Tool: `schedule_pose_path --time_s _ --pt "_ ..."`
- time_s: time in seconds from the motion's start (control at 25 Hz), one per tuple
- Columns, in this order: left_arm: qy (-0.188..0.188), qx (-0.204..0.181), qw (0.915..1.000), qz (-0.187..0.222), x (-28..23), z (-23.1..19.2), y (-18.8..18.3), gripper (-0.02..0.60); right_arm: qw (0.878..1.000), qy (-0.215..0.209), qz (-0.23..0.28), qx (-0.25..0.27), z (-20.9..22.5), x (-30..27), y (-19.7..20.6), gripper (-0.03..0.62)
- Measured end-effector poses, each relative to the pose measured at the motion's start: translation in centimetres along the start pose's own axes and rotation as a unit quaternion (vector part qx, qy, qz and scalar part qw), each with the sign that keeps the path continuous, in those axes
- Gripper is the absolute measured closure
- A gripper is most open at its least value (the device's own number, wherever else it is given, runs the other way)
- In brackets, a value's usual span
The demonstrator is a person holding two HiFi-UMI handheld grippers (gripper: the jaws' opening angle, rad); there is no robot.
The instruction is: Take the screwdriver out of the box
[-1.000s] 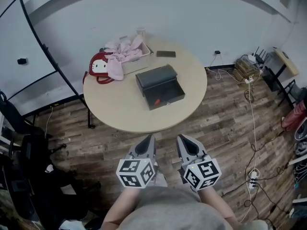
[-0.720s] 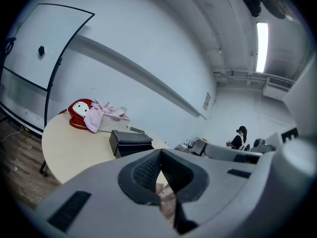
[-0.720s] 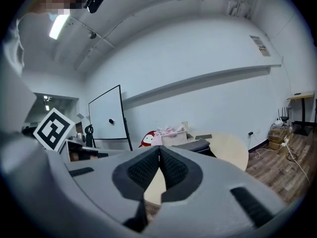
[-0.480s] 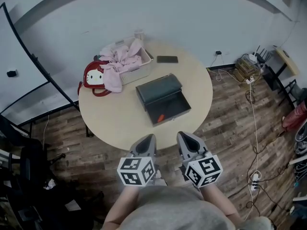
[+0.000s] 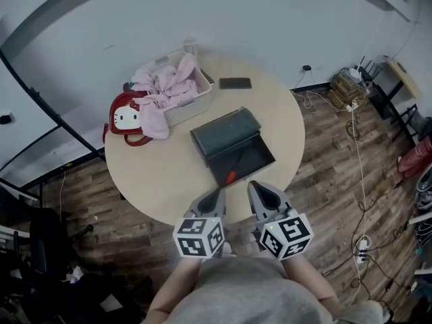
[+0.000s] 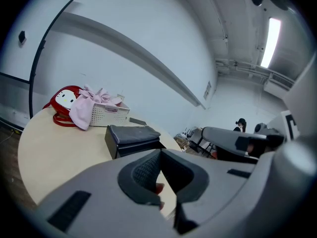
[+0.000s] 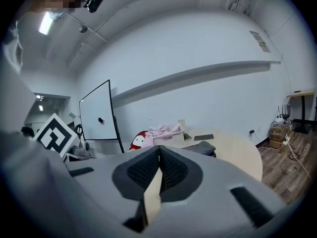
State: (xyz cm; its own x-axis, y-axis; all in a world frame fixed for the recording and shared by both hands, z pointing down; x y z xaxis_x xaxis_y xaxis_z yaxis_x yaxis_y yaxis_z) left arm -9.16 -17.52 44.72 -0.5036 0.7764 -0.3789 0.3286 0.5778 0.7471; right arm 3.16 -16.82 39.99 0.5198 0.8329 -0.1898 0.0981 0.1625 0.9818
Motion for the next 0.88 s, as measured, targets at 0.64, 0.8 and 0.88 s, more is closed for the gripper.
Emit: schedule_pose_path --time_s 0.64,0.8,0.88 --pt "-0.006 -0.015 0.9966 -0.081 -7.4 -2.4 -0.9 0.578 0.998 0.045 -0.011 -0.029 3.8 -2.1 0.5 0.594" --pt "-0.017 -0.023 0.9926 -0.118 -10.0 -2.9 -0.6 0.578 0.998 0.050 -0.013 -0.035 5.3 -2.8 1.0 0.594" --pt "-0.020 -0.023 0.9893 -0.142 -11.4 -3.2 -0.3 0.578 0.998 0.048 -0.014 -0.035 6.0 -3.1 1.0 0.594"
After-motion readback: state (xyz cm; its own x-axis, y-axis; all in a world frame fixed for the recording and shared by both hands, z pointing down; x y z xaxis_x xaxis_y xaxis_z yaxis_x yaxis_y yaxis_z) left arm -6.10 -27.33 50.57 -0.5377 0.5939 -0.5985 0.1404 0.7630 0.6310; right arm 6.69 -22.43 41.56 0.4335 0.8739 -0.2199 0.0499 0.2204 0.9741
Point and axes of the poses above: the fingertips, and each gripper's own axes: x backward along the fingers, z to its right, y out of its underside, the point moved 5 cm from there along x, backward along the fingers, and after that the axes turned 12 degrees about x, right-handed, at the moved point
